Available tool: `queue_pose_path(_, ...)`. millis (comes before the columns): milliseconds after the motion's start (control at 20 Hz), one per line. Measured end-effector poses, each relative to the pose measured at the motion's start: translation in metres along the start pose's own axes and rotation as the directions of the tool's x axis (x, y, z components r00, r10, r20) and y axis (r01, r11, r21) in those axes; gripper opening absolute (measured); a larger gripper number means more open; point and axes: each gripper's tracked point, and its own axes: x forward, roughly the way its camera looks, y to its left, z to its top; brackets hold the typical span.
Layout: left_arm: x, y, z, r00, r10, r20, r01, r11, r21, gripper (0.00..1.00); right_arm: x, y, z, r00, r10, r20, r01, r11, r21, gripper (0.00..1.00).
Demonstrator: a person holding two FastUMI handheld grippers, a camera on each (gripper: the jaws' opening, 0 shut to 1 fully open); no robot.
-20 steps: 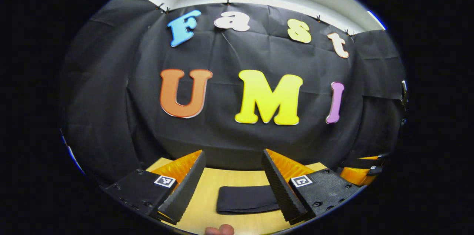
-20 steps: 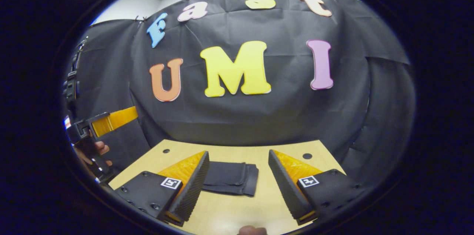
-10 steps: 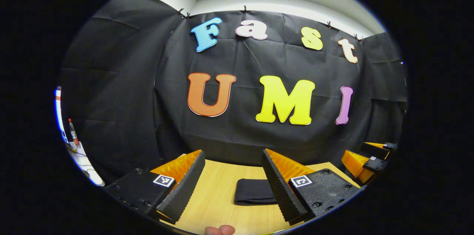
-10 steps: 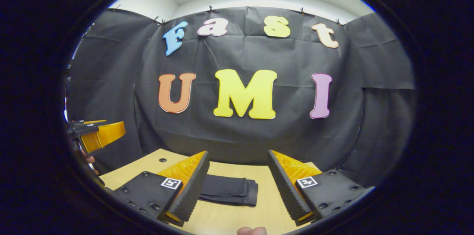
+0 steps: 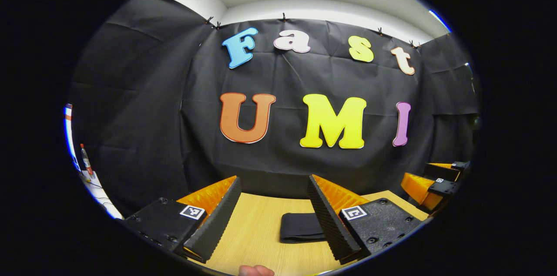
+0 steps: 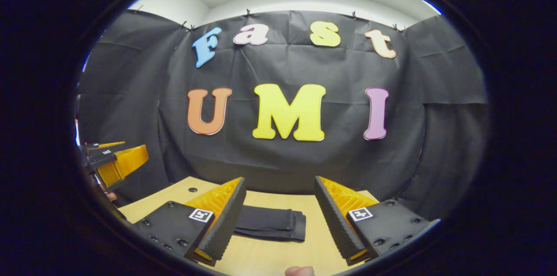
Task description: Grasp the waist and the cuffs of the jeans and fold them to make the two legs overlap; first hold the waist and fold one-third of the jeans toward the cuffs, then hold the cuffs and fold the remaining one-third in the same direction to finish folding.
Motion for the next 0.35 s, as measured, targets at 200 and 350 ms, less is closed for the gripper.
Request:
queue_pose_path(200,0.0049,-0.0012,0.0041,1.0,-0.009,0.028,0.008,1.0,0.016,0.98,0.0002,-0.0009,0.0001,1.0,-0.015,0.006,0.015,1.0,-0.001,0.96)
queue_pose_path(350,0.0049,-0.0042,0.0013,0.999,-0.027,0.02,0.027,0.999,0.022,0.98,0.0014,0.0006,0.0047,0.999,-0.024,0.031,0.024,1.0,0.01,0.96)
